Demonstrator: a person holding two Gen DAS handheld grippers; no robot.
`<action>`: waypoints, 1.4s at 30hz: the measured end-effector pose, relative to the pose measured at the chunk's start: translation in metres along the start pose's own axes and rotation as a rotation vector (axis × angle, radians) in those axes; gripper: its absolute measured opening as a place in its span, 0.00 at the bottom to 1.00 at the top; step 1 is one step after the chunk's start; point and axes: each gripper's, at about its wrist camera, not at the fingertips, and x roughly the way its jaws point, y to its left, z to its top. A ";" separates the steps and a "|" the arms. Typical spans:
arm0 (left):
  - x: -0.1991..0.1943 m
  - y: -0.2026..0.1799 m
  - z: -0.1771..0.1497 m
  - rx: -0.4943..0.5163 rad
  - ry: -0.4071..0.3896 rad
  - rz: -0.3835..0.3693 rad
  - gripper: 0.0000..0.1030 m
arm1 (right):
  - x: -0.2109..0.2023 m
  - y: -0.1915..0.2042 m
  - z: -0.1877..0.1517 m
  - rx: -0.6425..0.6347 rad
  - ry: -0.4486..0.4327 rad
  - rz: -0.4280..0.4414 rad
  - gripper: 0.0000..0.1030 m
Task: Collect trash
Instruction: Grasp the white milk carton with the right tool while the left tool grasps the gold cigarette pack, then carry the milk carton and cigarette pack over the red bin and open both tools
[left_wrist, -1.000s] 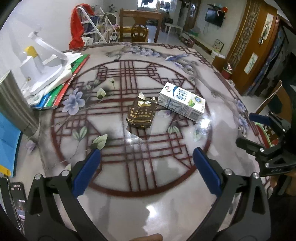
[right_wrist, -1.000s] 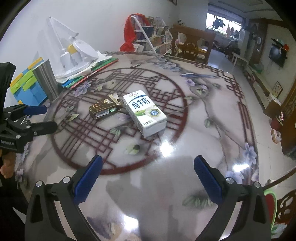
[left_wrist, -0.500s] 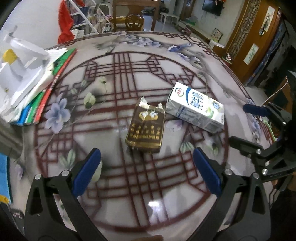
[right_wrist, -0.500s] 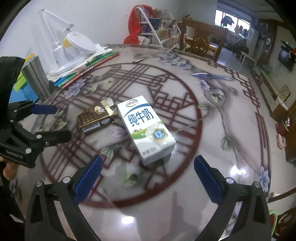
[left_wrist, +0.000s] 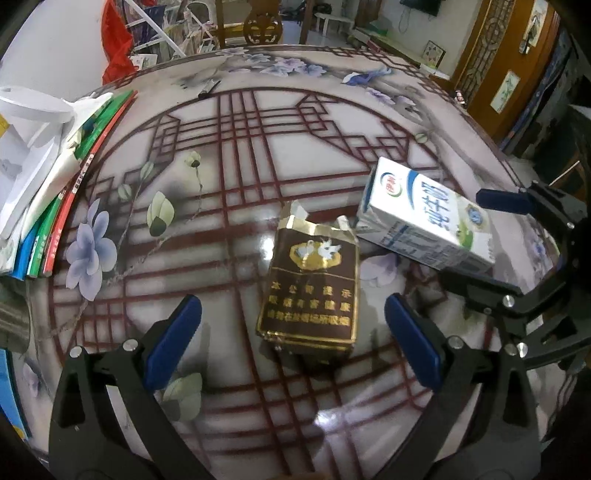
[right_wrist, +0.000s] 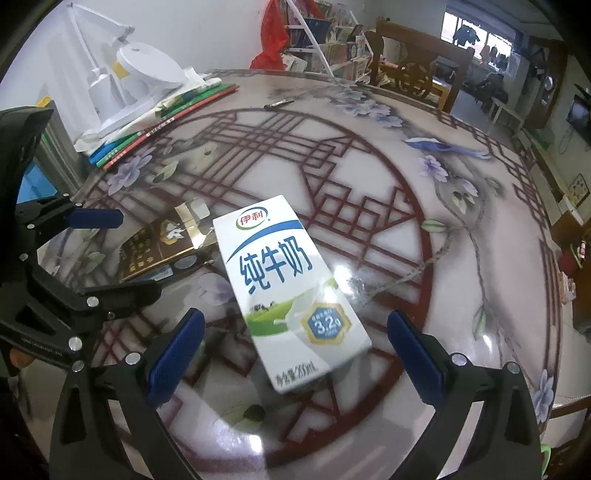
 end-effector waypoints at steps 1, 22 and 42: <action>0.001 0.001 0.001 -0.003 0.001 -0.003 0.94 | 0.002 -0.001 0.001 0.000 0.001 0.000 0.93; 0.016 0.004 0.007 0.054 -0.008 0.019 0.71 | 0.023 -0.001 0.005 -0.035 0.038 0.007 0.67; 0.007 0.004 -0.002 0.031 0.002 -0.024 0.50 | 0.008 -0.002 -0.006 0.021 0.025 0.016 0.53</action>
